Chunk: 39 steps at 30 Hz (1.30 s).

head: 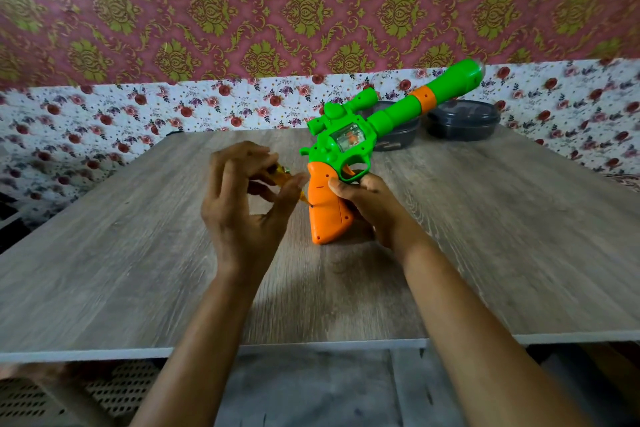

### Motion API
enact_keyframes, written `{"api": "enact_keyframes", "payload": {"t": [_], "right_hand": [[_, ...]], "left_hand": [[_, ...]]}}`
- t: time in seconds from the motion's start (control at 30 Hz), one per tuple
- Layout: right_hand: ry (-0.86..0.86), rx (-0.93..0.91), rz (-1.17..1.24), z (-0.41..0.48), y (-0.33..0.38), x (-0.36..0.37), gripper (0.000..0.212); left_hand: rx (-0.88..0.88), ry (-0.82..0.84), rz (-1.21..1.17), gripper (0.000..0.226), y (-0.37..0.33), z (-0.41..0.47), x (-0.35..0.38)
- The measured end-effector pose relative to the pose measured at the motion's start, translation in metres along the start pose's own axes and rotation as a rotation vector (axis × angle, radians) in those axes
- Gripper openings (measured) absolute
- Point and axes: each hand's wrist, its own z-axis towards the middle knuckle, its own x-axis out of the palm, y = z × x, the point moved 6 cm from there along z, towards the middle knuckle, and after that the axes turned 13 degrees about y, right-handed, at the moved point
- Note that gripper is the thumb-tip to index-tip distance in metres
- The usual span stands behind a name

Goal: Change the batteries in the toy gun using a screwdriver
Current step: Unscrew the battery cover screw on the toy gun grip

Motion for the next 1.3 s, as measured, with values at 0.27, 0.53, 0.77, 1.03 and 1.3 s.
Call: {"api": "enact_keyframes", "payload": {"t": [0.27,0.53,0.77,1.03,1.3], "right_hand": [[-0.009,0.015,0.002,0.0,0.0,-0.001,0.031],[-0.041,0.026,-0.057,0.0,0.001,-0.002,0.033],[-0.03,0.029,-0.048,-0.002,0.003,-0.001,0.035],[-0.026,0.026,-0.056,-0.004,0.005,-0.002,0.034],[-0.035,0.02,-0.045,-0.003,0.004,-0.001,0.036]], "left_hand": [[-0.028,-0.001,0.026,0.017,-0.002,0.0,0.0],[-0.049,-0.053,-0.021,0.02,0.005,0.001,-0.005],[-0.033,0.042,-0.059,0.022,0.0,0.0,0.003],[-0.054,0.048,-0.01,0.035,0.002,0.002,0.002],[-0.088,-0.045,-0.095,0.032,0.006,-0.001,-0.004]]}}
